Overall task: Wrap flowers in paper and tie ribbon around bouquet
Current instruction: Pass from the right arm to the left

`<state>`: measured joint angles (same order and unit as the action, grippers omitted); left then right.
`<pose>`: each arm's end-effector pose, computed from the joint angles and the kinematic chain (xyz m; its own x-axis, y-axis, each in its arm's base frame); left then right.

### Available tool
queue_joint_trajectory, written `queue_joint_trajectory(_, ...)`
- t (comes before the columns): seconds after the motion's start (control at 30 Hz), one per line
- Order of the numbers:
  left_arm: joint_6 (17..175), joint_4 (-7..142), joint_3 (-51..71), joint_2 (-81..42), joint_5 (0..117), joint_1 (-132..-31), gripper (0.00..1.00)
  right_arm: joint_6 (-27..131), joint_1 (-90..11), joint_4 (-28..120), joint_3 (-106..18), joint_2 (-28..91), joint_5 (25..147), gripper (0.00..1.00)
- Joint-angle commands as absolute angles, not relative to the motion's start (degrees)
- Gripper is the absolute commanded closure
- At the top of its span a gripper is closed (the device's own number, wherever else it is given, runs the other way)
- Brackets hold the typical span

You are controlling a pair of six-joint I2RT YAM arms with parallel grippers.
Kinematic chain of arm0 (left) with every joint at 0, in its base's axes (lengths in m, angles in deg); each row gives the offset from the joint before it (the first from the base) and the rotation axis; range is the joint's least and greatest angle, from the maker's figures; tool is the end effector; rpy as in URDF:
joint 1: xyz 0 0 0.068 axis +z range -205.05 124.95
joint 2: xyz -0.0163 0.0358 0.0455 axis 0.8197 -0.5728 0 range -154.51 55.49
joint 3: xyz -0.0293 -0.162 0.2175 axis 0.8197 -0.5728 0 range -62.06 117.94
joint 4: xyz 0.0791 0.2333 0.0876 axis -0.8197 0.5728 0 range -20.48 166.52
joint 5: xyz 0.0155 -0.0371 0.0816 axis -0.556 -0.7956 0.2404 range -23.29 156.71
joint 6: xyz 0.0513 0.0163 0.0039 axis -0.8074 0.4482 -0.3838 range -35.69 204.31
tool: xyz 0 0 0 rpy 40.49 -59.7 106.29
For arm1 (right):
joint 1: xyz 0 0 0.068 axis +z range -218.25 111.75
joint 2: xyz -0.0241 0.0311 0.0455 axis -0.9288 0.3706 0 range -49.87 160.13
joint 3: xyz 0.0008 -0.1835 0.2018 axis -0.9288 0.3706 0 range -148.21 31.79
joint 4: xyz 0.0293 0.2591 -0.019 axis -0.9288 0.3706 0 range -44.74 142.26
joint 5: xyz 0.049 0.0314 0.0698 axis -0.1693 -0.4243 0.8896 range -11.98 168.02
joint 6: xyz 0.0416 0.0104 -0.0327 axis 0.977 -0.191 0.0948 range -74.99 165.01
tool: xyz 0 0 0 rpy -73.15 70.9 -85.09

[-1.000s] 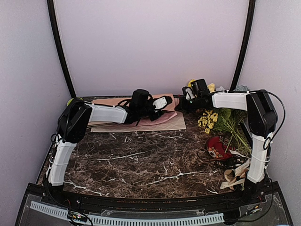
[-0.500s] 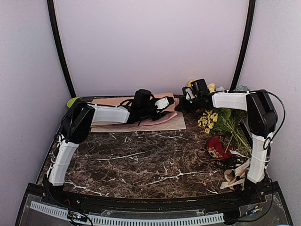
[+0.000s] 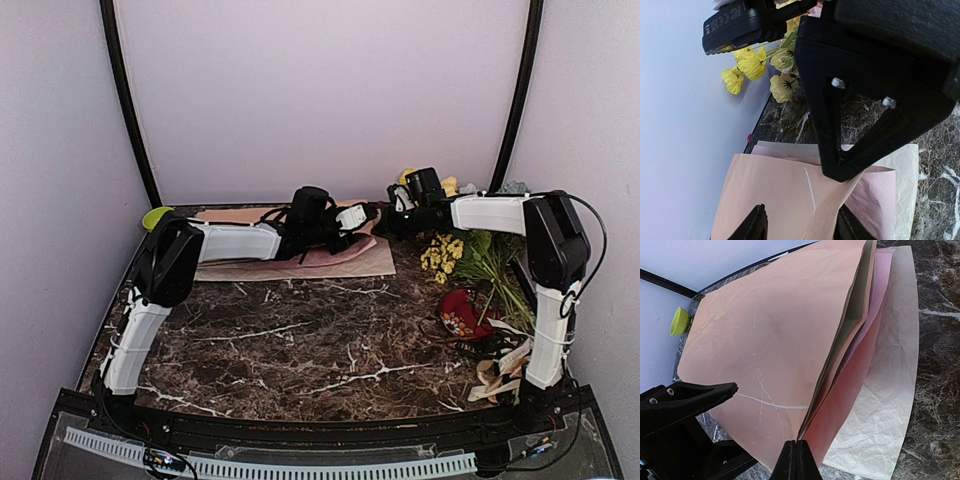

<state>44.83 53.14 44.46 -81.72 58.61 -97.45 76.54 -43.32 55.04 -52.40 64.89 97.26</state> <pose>0.4108 -0.3819 0.1923 0.3477 0.5350 -0.7700 0.7092 0.3872 0.5892 0.4066 0.2020 0.2106 -0.8276 0.1598 -0.5380 -0.2262 0.7823 0.5804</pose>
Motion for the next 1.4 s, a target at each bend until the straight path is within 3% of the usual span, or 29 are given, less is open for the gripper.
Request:
queue_joint_trajectory(0.0, 45.17, 54.31, 47.05, -81.0, 58.15, -97.77, 0.55, 75.48, -42.67, 55.36, -53.54, 65.26, 97.01, 1.0)
queue_joint_trajectory(0.4, 45.4, 55.61, 47.07, -80.77, 57.26, -97.72, 0.52, 75.33, -42.67, 55.46, -53.99, 65.72, 96.91, 1.0)
queue_joint_trajectory(0.67, 45.16, 56.85, 47.13, -82.48, 57.44, -97.07, 0.63, 75.5, -42.66, 54.97, -53.69, 65.77, 97.55, 1.0)
queue_joint_trajectory(0.9, 44.93, 57.48, 46.19, -82.6, 54.97, -97.07, 0.77, 75.98, -42.67, 53.56, -53.47, 66.09, 99.61, 0.91)
queue_joint_trajectory(1.07, 44.92, 57.29, 45.48, -82.67, 55.08, -97.07, 0.76, 76.19, -42.67, 52.97, -53.38, 66.15, 100.02, 0.84)
queue_joint_trajectory(1.37, 45.2, 57.42, 45.27, -82.65, 55.2, -97.09, 0.73, 76.41, -42.67, 52.38, -53.55, 66.59, 99.98, 0.8)
